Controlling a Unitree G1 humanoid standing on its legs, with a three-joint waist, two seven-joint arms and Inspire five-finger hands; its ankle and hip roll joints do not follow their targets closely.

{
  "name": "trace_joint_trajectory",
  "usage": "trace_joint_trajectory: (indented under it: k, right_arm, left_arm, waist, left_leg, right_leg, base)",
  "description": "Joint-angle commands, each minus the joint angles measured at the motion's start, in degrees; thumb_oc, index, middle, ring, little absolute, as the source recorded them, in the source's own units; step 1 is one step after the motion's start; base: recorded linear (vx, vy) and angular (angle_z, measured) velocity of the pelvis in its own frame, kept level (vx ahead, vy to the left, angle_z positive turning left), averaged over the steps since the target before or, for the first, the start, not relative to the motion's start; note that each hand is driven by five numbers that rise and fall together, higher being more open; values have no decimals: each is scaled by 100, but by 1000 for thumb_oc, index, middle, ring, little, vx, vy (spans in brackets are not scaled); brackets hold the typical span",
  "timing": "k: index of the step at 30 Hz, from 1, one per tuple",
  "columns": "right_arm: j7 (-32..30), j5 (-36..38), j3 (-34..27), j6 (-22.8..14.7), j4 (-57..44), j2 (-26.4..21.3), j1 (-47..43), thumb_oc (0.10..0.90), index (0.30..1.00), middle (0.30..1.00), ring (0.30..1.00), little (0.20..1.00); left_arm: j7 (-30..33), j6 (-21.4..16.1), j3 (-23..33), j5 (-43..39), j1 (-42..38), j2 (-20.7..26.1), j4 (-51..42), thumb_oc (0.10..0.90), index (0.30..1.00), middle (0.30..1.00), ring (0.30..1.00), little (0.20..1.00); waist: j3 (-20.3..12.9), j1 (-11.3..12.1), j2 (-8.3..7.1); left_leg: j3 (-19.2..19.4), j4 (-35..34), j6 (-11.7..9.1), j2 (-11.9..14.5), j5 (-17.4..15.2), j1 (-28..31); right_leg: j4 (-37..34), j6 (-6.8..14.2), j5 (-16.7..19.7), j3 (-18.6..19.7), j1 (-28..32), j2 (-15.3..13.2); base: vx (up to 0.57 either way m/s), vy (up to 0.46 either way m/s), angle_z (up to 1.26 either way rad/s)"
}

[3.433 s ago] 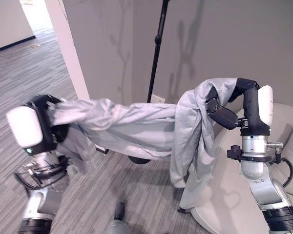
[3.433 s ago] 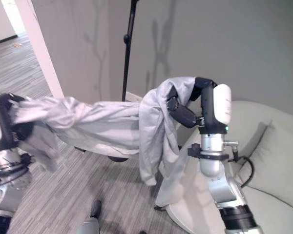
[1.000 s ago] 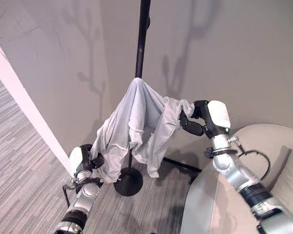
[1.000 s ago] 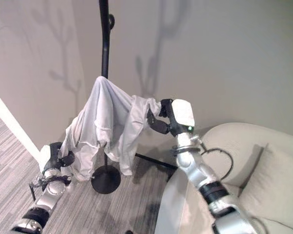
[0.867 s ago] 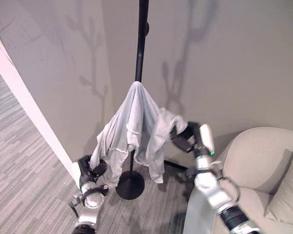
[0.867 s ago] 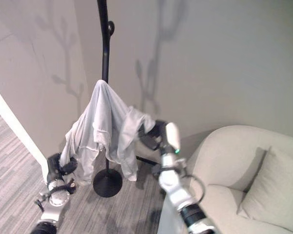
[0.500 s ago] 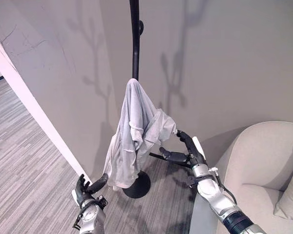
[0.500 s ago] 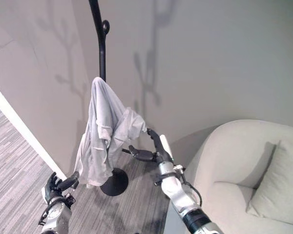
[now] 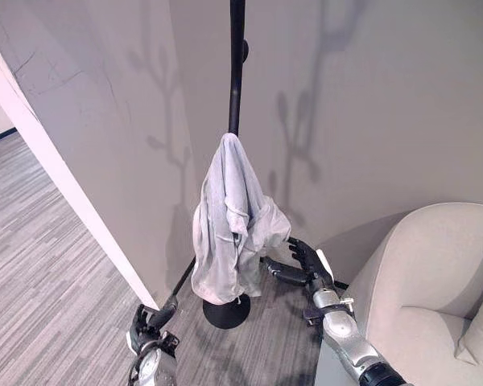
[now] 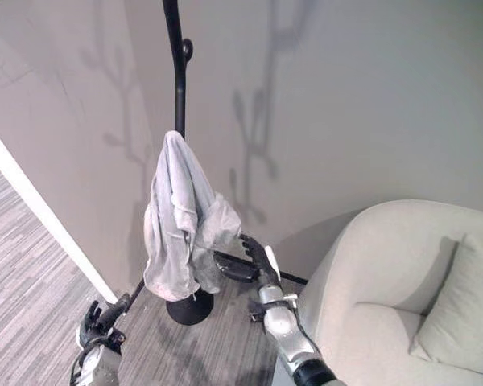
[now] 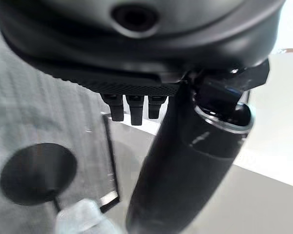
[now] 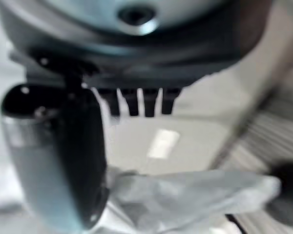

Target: Hang the clothes on the sofa on the clothes rack.

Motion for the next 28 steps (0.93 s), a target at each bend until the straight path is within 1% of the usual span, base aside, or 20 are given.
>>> trace_joint_trajectory:
  k: [1, 2, 3, 4, 5, 6, 7, 10, 13, 14, 15, 17, 18, 19, 22, 23, 26, 27, 28]
  right_arm:
    - [960, 1512, -430, -345, -81, -234, 121, 800, 900, 900, 900, 900]
    - [1395, 2062, -554, -329, -160, -232, 177, 800, 900, 900, 900, 900]
    - [1691, 2537, -677, -285, -219, -152, 228, 800, 900, 900, 900, 900]
    - [1849, 2807, -779, -284, -229, -87, 273, 800, 900, 900, 900, 900]
    - [1854, 2811, -780, -284, -227, -87, 273, 800, 900, 900, 900, 900]
    - [2245, 3491, -994, -152, -371, 75, 382, 800, 900, 900, 900, 900]
    - [2427, 3773, -1081, -130, -470, 131, 415, 800, 900, 900, 900, 900]
    - [2729, 4317, -1219, -5, -635, 286, 549, 800, 900, 900, 900, 900]
    - [2756, 4268, -1231, 6, -536, 268, 579, 800, 900, 900, 900, 900]
    - [2618, 3927, -1160, 12, -90, 221, 525, 800, 900, 900, 900, 900]
    - [2620, 3927, -1160, 11, -84, 222, 518, 800, 900, 900, 900, 900]
    - [2406, 3588, -1111, 132, 895, 287, 434, 800, 900, 900, 900, 900]
    - [2236, 3209, -1053, 319, 1628, 425, 349, 800, 900, 900, 900, 900]
    - [2154, 3149, -1118, 426, 2252, 582, 283, 800, 900, 900, 900, 900]
    - [2002, 3127, -1452, 686, 3595, 1014, 107, 800, 900, 900, 900, 900]
    - [1955, 3179, -1654, 768, 3993, 1122, 84, 800, 900, 900, 900, 900]
    - [1812, 3302, -2117, 899, 4807, 1248, 2, 800, 900, 900, 900, 900]
    - [1798, 3134, -2231, 933, 5090, 1260, 0, 800, 900, 900, 900, 900]
    - [1798, 3134, -2232, 933, 5090, 1260, 0, 800, 900, 900, 900, 900]
  left_arm:
    - [-929, -231, -343, 102, -211, 462, -672, 800, 900, 900, 900, 900]
    - [-1239, -232, -348, 1, -132, 521, -837, 800, 900, 900, 900, 900]
    - [-1466, -230, -304, -209, -94, 522, -966, 800, 900, 900, 900, 900]
    - [-1579, -221, -254, -363, -81, 502, -1022, 800, 900, 900, 900, 900]
    - [-1581, -221, -255, -365, -81, 503, -1021, 800, 900, 900, 900, 900]
    - [-1807, -248, -188, -673, -16, 488, -1386, 800, 900, 900, 900, 900]
    - [-1896, -268, -163, -772, 2, 487, -1557, 800, 900, 900, 900, 900]
    - [-2033, -242, -110, -980, 35, 435, -1661, 800, 900, 900, 900, 900]
    - [-2059, -202, -105, -848, 36, 447, -1383, 800, 900, 900, 900, 900]
    - [-2063, -130, -76, -627, -11, 469, -736, 800, 900, 900, 900, 900]
    - [-2070, -133, -73, -630, -21, 470, -725, 800, 900, 900, 900, 900]
    - [-2268, 113, 34, -599, -82, 445, 316, 800, 900, 900, 900, 900]
    - [-2332, 260, 170, -547, -189, 430, 1191, 800, 900, 900, 900, 900]
    - [-2326, 321, 285, -444, -264, 446, 1705, 800, 900, 900, 900, 900]
    - [-2237, 425, 593, -55, -403, 515, 2845, 800, 900, 900, 900, 900]
    - [-2199, 462, 696, 124, -395, 526, 3139, 800, 900, 900, 900, 900]
    - [-2143, 534, 836, 415, -304, 533, 3617, 800, 900, 900, 900, 900]
    - [-2178, 568, 782, 634, -253, 492, 3725, 800, 900, 900, 900, 900]
    - [-2177, 568, 782, 634, -253, 492, 3725, 800, 900, 900, 900, 900]
  waist:
    - [-155, 84, -115]
    - [-146, 100, -116]
    - [-141, 108, -115]
    - [-143, 110, -112]
    - [-143, 111, -112]
    - [-154, 106, -105]
    - [-162, 103, -102]
    - [-189, 79, -92]
    - [-210, 64, -88]
    - [-219, 57, -93]
    - [-215, 57, -93]
    - [-202, 81, -83]
    - [-221, 96, -90]
    - [-223, 121, -91]
    - [-248, 181, -98]
    - [-258, 199, -95]
    - [-280, 250, -93]
    - [-284, 275, -96]
    - [-284, 275, -96]
  left_leg:
    - [164, 38, -233, 537, 105, -184]
    - [153, 38, -235, 540, 106, -189]
    - [149, 36, -238, 543, 110, -194]
    - [148, 34, -242, 549, 109, -192]
    - [149, 34, -242, 550, 108, -191]
    - [162, 20, -248, 550, 99, -179]
    - [171, 17, -251, 555, 98, -179]
    - [203, 5, -267, 570, 80, -160]
    - [226, 5, -283, 584, 72, -164]
    - [232, 5, -294, 598, 78, -163]
    - [233, 5, -295, 600, 76, -161]
    - [254, 5, -308, 630, 65, -125]
    - [229, 5, -305, 621, 86, -158]
    - [219, 5, -306, 625, 87, -150]
    - [151, 8, -299, 619, 96, -167]
    - [127, 6, -296, 621, 97, -167]
    - [80, 5, -286, 615, 99, -182]
    - [58, 6, -281, 603, 108, -212]
    - [57, 6, -281, 603, 108, -213]
  right_leg:
    - [97, 605, -605, 4, -2, -562]
    - [97, 611, -606, -1, -1, -566]
    - [97, 616, -604, -6, -2, -572]
    - [97, 618, -606, -13, -1, -575]
    - [97, 618, -606, -13, 0, -574]
    - [97, 624, -604, -10, -2, -568]
    - [97, 627, -605, -16, -1, -567]
    - [97, 631, -609, 0, 0, -562]
    - [97, 632, -612, -2, -14, -555]
    - [97, 632, -609, 1, -22, -550]
    - [97, 632, -610, 2, -20, -548]
    - [97, 624, -630, 15, 8, -520]
    - [97, 614, -644, 4, -4, -526]
    - [97, 604, -657, 9, 12, -517]
    - [97, 577, -691, -17, 40, -505]
    - [97, 573, -698, -27, 51, -506]
    - [97, 564, -711, -56, 70, -513]
    - [97, 564, -707, -84, 76, -525]
    - [97, 564, -707, -85, 75, -525]
  base:
    - [0, 0, 0]
    - [0, 0, 0]
    - [0, 4, 6]
    - [0, 3, 11]
    - [19, 7, 9]
    - [0, 0, 0]
    - [24, 8, -3]
    - [0, 0, 0]
    - [0, 0, 0]
    - [0, 0, 0]
    - [0, 0, 0]
    - [0, 0, 0]
    - [-3, -1, -5]
    - [7, 2, -4]
    - [16, 5, 4]
    - [30, 13, 7]
    - [36, 14, 6]
    - [23, 12, 6]
    - [16, 12, 9]
